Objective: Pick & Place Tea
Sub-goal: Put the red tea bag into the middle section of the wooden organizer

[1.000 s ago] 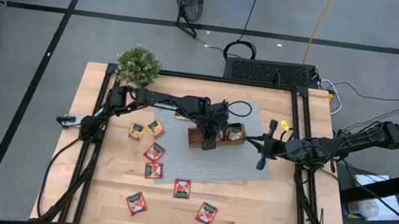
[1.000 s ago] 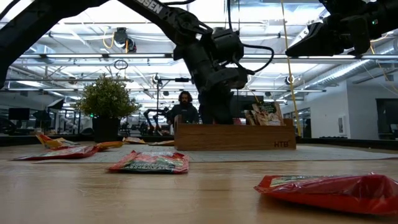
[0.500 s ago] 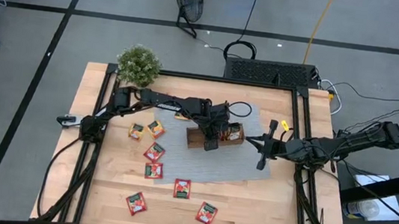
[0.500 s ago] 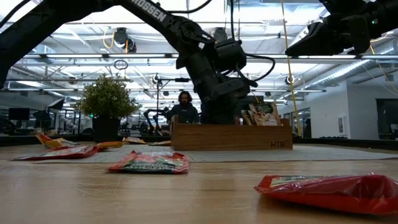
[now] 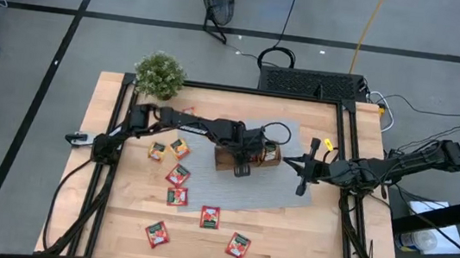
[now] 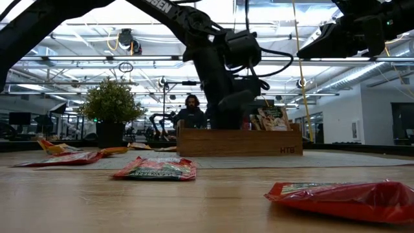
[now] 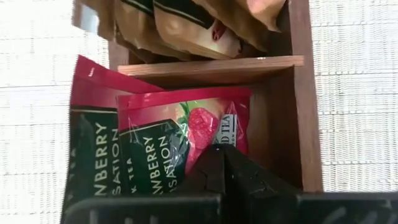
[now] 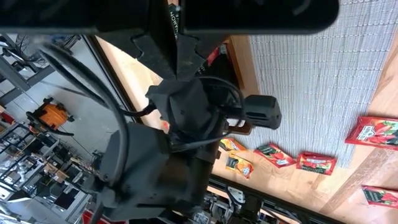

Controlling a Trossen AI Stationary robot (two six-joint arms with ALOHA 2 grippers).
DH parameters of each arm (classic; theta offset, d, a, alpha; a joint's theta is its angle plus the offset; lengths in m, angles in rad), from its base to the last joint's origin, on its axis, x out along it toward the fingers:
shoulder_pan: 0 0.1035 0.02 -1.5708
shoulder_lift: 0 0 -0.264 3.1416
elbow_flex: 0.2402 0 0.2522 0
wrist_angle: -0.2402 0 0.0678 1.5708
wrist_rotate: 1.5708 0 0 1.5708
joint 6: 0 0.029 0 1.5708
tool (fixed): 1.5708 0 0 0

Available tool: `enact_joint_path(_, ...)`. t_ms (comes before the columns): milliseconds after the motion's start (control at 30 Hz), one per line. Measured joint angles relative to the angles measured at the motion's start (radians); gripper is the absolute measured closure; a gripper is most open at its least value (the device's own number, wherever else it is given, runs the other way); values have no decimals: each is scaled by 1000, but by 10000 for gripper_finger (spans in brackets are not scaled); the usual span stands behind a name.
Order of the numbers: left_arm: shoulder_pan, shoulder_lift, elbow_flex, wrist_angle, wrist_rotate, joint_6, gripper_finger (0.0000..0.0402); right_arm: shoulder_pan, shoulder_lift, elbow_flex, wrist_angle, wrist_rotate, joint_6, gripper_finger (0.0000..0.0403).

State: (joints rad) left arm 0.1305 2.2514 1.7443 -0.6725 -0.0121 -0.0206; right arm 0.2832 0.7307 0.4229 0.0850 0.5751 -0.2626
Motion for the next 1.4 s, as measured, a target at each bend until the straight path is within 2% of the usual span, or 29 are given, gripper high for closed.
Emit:
enact_joint_path(533,-50,-3,-1,-10,-243,15,401,0,0,0,0,0,0,403)
enact_joint_path(867,-55,-4,7,-24,-286,17,401,0,0,0,0,0,0,403)
enact_joint_path(1100,-67,-5,63,-62,-397,16,401,0,0,-1,0,0,0,403)
enact_joint_path(1400,-95,-7,109,-82,-392,33,400,0,0,-1,-8,0,12,403)
